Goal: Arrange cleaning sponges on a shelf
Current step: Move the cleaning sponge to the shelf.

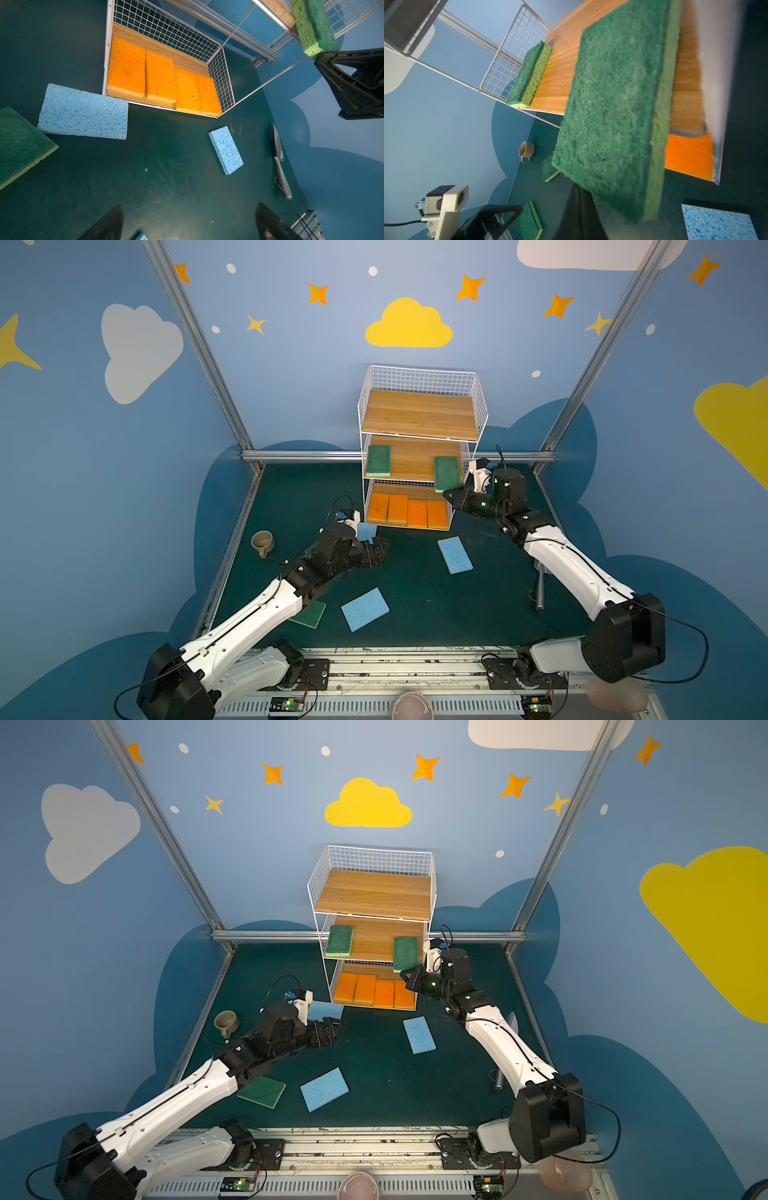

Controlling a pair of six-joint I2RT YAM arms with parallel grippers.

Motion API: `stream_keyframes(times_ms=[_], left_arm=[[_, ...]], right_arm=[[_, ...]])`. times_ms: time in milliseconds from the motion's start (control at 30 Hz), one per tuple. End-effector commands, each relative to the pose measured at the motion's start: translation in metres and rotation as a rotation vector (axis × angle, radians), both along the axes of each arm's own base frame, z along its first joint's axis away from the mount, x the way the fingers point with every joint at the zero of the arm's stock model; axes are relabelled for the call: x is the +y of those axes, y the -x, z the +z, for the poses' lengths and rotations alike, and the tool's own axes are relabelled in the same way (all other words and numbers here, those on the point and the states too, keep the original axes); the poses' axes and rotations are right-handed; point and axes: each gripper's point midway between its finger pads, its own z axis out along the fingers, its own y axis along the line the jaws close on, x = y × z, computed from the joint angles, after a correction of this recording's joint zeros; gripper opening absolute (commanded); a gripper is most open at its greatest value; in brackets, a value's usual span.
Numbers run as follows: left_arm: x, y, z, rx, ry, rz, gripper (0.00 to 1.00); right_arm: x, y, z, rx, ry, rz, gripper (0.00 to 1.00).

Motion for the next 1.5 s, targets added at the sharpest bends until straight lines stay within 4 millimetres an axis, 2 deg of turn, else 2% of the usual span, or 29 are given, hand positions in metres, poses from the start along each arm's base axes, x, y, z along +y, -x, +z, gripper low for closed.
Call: stream_keyframes(times_ms=[0,633,900,1033,1133,1233,1300,1400,1467], left_arm=[[0.003,0.001,0.000,-0.004,0.007,0.002,0.97],[0.011,0.004,0.000,-0.004,0.004,0.013,0.98],[0.011,0.003,0.000,-0.002,0.005,0.011,0.98],[0.011,0.002,0.001,-0.004,0.003,0.013,0.98],[0.011,0.001,0.003,-0.007,0.006,0.016,0.98],[0.012,0.000,0.006,-0.015,0.013,0.019,0.98],[0.012,0.001,0.007,-0.016,0.012,0.018,0.98],[0.014,0.002,0.007,-0.017,0.013,0.020,0.98],[0.015,0.003,0.005,-0.017,0.012,0.021,0.98]], right_arm=[[0.004,-0.008,0.019,-0.069,0.003,-0.007,0.00],[-0.004,-0.031,0.023,-0.090,0.051,-0.081,0.00],[-0.010,-0.032,0.024,-0.108,0.079,-0.102,0.00],[-0.012,-0.025,0.030,-0.138,0.068,-0.101,0.00],[-0.015,-0.016,0.038,-0.169,0.041,-0.108,0.09],[-0.020,-0.006,0.042,-0.186,0.000,-0.127,0.10],[-0.023,0.002,0.043,-0.193,-0.026,-0.138,0.10],[-0.030,0.011,0.039,-0.178,-0.052,-0.168,0.00],[-0.032,0.015,0.035,-0.166,-0.072,-0.178,0.00]])
